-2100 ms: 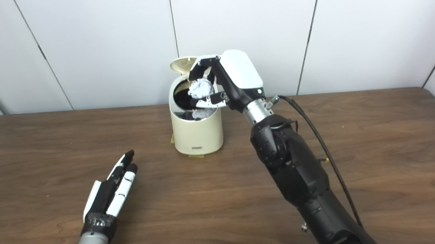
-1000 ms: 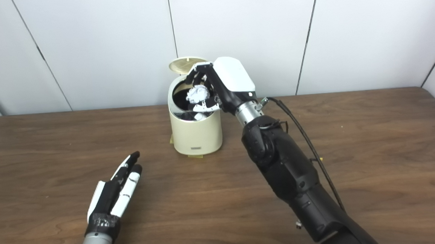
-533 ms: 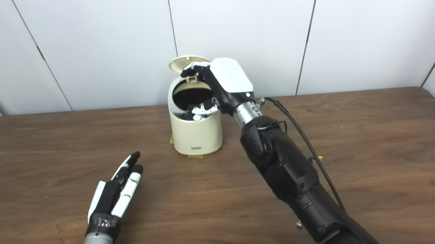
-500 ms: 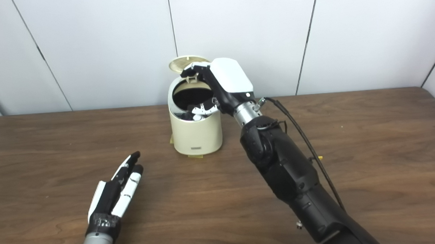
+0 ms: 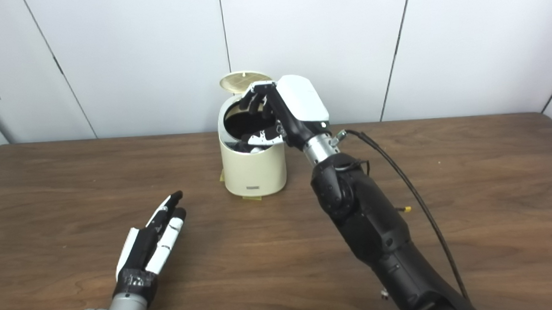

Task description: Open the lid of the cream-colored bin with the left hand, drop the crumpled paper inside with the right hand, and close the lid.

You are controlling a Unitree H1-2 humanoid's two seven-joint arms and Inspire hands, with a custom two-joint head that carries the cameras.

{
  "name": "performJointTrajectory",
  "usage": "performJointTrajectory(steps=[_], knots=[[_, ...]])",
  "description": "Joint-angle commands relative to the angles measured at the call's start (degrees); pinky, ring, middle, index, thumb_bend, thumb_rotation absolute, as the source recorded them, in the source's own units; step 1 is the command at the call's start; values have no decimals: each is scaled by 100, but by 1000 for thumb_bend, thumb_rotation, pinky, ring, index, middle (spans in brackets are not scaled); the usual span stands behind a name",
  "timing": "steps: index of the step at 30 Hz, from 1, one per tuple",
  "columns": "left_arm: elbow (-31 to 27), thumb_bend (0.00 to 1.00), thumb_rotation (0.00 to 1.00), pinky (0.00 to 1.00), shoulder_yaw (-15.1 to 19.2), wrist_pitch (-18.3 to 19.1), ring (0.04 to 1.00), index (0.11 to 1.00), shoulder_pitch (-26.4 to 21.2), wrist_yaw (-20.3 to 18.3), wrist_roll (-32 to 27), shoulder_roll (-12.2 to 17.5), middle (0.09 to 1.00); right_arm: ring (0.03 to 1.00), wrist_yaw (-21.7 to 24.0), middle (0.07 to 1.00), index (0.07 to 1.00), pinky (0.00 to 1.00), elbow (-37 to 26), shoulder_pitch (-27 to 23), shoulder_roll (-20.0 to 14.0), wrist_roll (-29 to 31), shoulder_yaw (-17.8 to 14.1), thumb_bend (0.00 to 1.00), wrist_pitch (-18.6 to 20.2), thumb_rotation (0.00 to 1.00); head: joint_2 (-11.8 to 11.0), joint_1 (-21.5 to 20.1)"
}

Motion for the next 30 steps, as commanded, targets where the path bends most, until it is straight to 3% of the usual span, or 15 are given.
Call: performJointTrajectory(steps=[1,5,9,20,27,30], knots=[[-99,567,798,1000,-26,-128,1000,971,34,-16,-13,-97,992,394,-250,503,507,351,-111,-268,5,133,-153,500,-281,0,1,8],[-57,572,794,1000,-1,-96,999,967,2,-8,-32,-113,989,392,-59,506,497,345,-301,-143,197,924,-611,499,-202,0,-37,-17],[-14,569,797,1000,-6,-121,999,969,-32,-21,-34,-105,987,403,264,503,496,344,-623,-28,384,1668,-1116,500,285,0,-61,-40],[122,550,781,1000,74,-196,993,969,-138,-52,-109,-78,983,401,538,502,517,303,-1616,554,671,3145,-2218,496,1642,0,-101,-136],[195,581,785,1000,248,-169,984,969,-226,-31,-241,-55,967,414,478,496,511,336,-2041,1174,470,3167,-2344,500,1811,0,-93,-224],[290,546,768,1000,418,-265,988,974,-357,-55,-501,-98,970,446,684,505,515,343,-2176,1567,446,3650,-2488,500,1624,0,-81,-255]])
